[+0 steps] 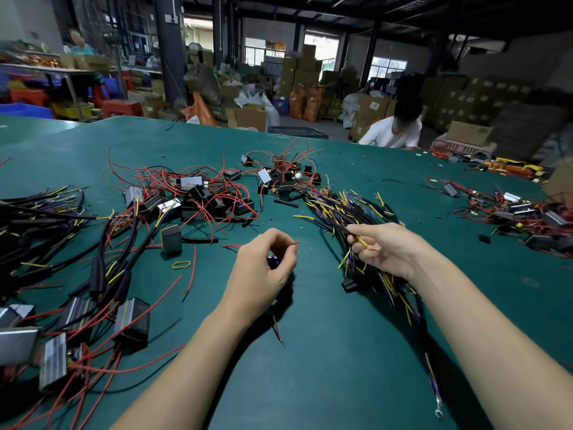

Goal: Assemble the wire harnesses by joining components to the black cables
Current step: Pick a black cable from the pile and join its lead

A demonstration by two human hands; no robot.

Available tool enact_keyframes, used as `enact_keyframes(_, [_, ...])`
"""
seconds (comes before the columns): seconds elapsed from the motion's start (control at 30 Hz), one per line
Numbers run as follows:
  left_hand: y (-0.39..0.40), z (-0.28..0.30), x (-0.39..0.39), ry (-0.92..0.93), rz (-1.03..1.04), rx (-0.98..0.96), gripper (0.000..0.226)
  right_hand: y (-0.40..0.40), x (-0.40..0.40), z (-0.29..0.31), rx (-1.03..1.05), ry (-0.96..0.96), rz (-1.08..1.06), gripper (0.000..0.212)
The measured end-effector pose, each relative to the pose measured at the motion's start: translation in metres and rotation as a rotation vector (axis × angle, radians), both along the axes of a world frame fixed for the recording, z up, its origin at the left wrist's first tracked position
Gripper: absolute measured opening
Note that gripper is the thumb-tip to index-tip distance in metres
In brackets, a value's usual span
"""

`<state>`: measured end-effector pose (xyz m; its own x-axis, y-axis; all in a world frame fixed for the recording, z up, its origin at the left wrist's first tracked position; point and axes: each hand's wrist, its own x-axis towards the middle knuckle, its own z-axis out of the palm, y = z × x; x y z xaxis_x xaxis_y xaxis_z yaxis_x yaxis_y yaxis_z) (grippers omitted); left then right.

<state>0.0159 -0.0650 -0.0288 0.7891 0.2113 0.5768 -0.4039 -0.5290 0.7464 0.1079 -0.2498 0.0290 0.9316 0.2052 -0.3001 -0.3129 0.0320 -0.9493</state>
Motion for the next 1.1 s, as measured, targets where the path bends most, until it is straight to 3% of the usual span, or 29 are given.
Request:
enact_keyframes(0.27, [0.0,0.002,-0.001,-0.011,0.004,-0.014,0.011,-0.004,-0.011,0.004,0.095,0.11,0.097,0.006])
enact_keyframes(0.47, [-0.001,0.004,-0.003,-0.003,-0.003,-0.072,0.016,0.002,-0.025,-0.001,0.162,-0.001,0.187,0.014])
enact_keyframes(0.73, [-0.001,0.007,-0.006,0.111,-0.113,-0.3,0.009,0.026,-0.045,-0.034,0.4,-0.134,0.117,0.009])
enact_keyframes(1.1, [-0.003,0.004,-0.003,0.119,-0.106,-0.23,0.014,0.034,-0.054,-0.04,0.505,-0.161,0.1,0.02])
